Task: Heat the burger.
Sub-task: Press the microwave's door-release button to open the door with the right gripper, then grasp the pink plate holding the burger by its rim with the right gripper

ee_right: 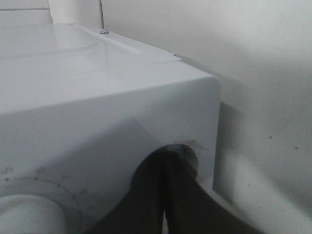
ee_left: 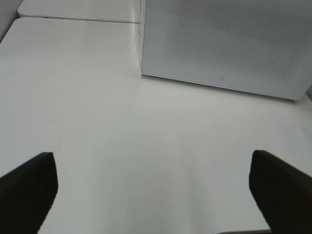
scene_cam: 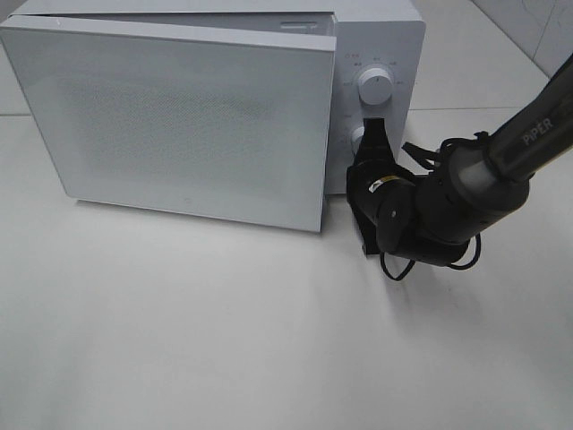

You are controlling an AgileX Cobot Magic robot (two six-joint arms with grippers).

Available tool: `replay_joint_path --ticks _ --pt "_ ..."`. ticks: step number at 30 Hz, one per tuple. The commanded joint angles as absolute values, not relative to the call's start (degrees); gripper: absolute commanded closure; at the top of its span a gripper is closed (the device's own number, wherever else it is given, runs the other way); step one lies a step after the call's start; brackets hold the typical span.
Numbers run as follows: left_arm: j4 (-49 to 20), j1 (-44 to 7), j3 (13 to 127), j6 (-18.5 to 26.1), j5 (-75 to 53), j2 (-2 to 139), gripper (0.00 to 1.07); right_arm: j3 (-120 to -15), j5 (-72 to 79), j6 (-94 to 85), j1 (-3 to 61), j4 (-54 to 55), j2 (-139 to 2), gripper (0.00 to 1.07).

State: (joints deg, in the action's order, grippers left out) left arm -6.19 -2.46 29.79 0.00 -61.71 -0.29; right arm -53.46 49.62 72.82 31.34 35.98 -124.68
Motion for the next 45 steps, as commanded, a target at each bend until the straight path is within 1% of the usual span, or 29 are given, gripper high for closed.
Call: replay_joint_path --ticks 1,8,10,13,15,18,20,23,25,28,34,38,39,40,41,45 --pt "-6.25 -2.18 29.68 0.0 -61.19 -0.46 0.06 -58.79 69.9 70.19 29.34 32.66 -123.42 1.07" --pt "-6.25 -2.18 29.68 0.0 -61.19 -0.46 0.06 -58.96 66.63 70.02 29.51 32.77 -123.24 1.07" --pt "-6.25 -2.18 29.68 0.0 -61.19 -0.46 0.06 -57.52 62.22 69.79 29.51 32.95 -121.52 1.07" --pt "-6.25 -2.18 29.68 0.0 -61.19 -0.46 0.06 -56.95 60.79 69.79 29.51 32.89 -121.01 1.07" --pt "-6.25 -2.18 29.68 0.0 -61.19 -0.46 0.06 -55.0 52.14 69.79 29.51 32.09 -119.52 1.07" --pt "-6.25 -2.18 29.68 0.0 -61.19 -0.46 0.06 -54.37 50.25 69.84 29.51 32.03 -119.12 1.07" --pt "-6.25 -2.18 29.68 0.0 -61.19 -0.46 0.06 -51.8 45.72 69.79 29.51 32.09 -117.34 1.07" --pt "-6.25 -2.18 29.68 0.0 -61.19 -0.46 0.06 -51.17 44.92 69.39 29.51 32.03 -116.88 1.07" --pt "-6.25 -2.18 29.68 0.0 -61.19 -0.46 0.06 -49.56 39.13 66.41 29.51 32.03 -115.05 1.07" --pt "-6.25 -2.18 29.68 0.0 -61.19 -0.46 0.06 -48.19 35.01 63.6 29.51 32.03 -113.27 1.07" --pt "-6.25 -2.18 29.68 0.0 -61.19 -0.46 0.06 -46.81 30.02 56.04 29.51 32.03 -110.01 1.07" --pt "-6.25 -2.18 29.68 0.0 -61.19 -0.46 0.06 -46.7 24.06 47.38 29.45 32.03 -107.2 1.07" --pt "-6.25 -2.18 29.68 0.0 -61.19 -0.46 0.06 -46.7 21.08 41.83 29.45 32.03 -105.88 1.07" --pt "-6.25 -2.18 29.68 0.0 -61.19 -0.46 0.06 -46.7 21.08 41.83 29.45 32.03 -105.88 1.07" --pt "-6.25 -2.18 29.68 0.0 -61.19 -0.46 0.06 -46.7 18.51 37.24 29.45 32.03 -104.74 1.07" --pt "-6.25 -2.18 29.68 0.0 -61.19 -0.46 0.06 -46.7 14.61 31.0 29.45 31.91 -103.02 1.07"
